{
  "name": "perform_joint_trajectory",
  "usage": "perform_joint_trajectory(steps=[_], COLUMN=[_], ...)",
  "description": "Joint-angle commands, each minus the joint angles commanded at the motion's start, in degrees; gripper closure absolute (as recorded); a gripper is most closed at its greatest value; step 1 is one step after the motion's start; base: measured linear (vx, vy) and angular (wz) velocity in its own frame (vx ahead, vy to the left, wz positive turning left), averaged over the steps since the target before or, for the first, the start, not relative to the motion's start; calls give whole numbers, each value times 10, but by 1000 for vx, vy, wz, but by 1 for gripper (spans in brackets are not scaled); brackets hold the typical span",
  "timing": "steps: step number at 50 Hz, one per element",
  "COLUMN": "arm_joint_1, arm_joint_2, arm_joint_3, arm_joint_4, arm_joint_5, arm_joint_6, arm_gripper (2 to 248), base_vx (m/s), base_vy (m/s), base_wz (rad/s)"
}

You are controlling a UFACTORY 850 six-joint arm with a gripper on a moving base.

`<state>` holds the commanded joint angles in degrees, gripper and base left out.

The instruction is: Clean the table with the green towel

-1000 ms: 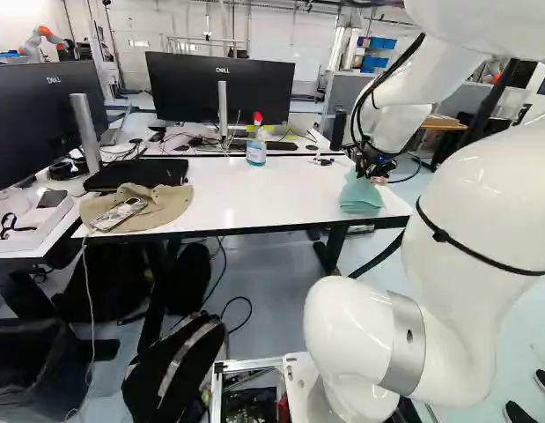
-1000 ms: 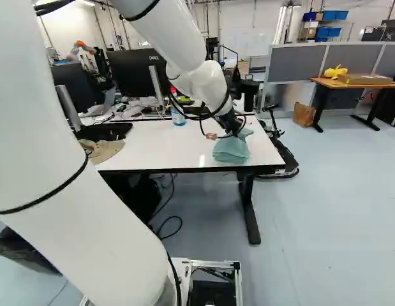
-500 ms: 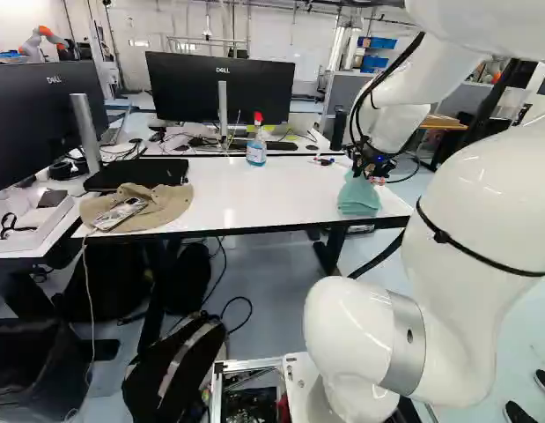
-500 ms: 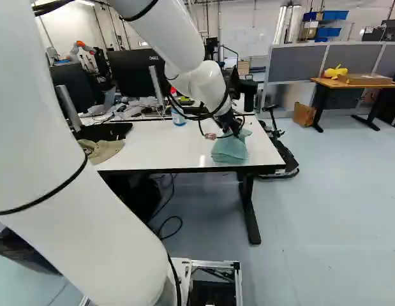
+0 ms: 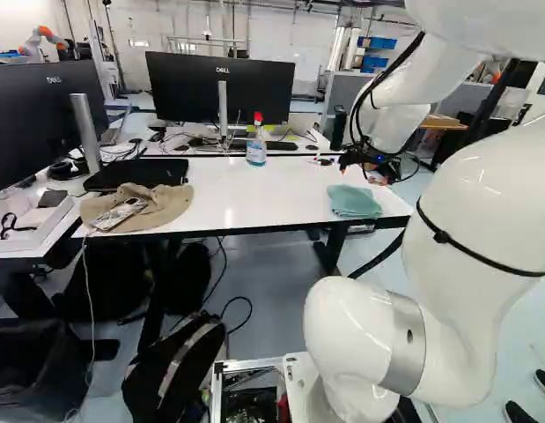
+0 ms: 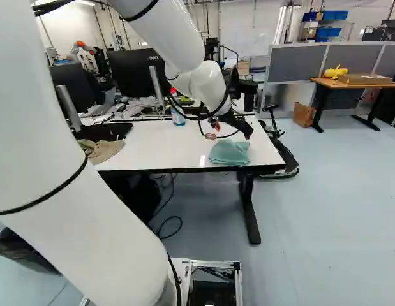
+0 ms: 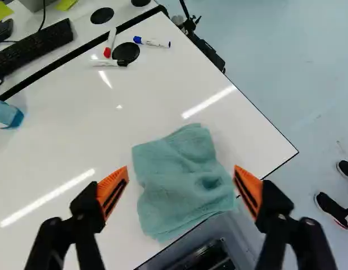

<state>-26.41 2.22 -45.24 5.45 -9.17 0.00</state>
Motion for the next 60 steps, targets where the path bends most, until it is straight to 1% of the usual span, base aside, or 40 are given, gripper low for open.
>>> perform_joint_trajectory(steps=[1, 2, 12, 18, 25, 60], arm_joint_1=[0, 0, 0, 5, 17, 86], arm_joint_2=[0, 0, 0, 9, 27, 68], arm_joint_3=[0, 0, 0, 4, 13, 51], arm_joint_4=[0, 0, 0, 0, 0, 0], arm_joint_5=[0, 0, 0, 0, 0, 0], arm_joint_6=[0, 0, 0, 0, 0, 0], arm_gripper=[21, 3, 3, 3, 3, 3], base_vx=[0, 0, 0, 0, 0, 0], base_vy=[0, 0, 0, 0, 0, 0], base_wz=[0, 0, 0, 0, 0, 0])
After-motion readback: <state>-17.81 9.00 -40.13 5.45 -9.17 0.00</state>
